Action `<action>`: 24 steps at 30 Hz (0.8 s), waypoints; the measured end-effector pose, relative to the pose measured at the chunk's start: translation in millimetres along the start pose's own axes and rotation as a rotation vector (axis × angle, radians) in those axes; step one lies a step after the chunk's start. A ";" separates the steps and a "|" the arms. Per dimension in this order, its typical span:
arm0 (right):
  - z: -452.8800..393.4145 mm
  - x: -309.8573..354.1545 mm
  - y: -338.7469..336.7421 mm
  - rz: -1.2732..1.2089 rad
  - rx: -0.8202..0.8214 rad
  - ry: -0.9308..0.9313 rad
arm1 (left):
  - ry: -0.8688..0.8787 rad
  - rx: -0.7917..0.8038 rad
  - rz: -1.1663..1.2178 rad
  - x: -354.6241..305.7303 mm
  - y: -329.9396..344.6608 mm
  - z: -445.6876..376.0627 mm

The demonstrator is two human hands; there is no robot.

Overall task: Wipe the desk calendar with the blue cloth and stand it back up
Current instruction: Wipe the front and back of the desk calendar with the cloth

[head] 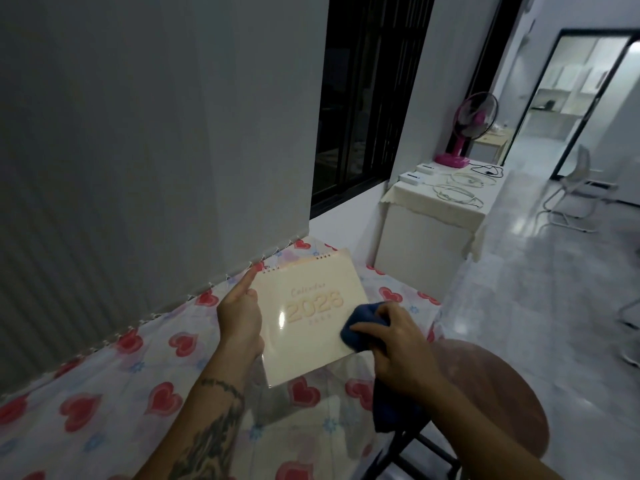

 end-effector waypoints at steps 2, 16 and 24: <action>-13.0 -7.8 -9.3 0.029 -0.048 0.053 | 0.026 0.046 -0.031 -3.0 4.7 -1.2; -37.0 48.0 -11.3 -0.016 -0.085 -0.098 | 0.220 0.197 -0.099 -31.1 39.2 -5.5; -40.8 -11.3 -40.8 -0.005 -0.172 0.125 | 0.222 0.182 -0.044 -43.1 40.0 -15.5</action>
Point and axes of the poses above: each hand's wrist, its own z-axis away from the middle knuckle, its own y-axis out of the palm, x = y × z, the point moved 7 cm from there along -z, towards the middle knuckle, and after that the axes turned 10 degrees about x, right-handed, at the moved point
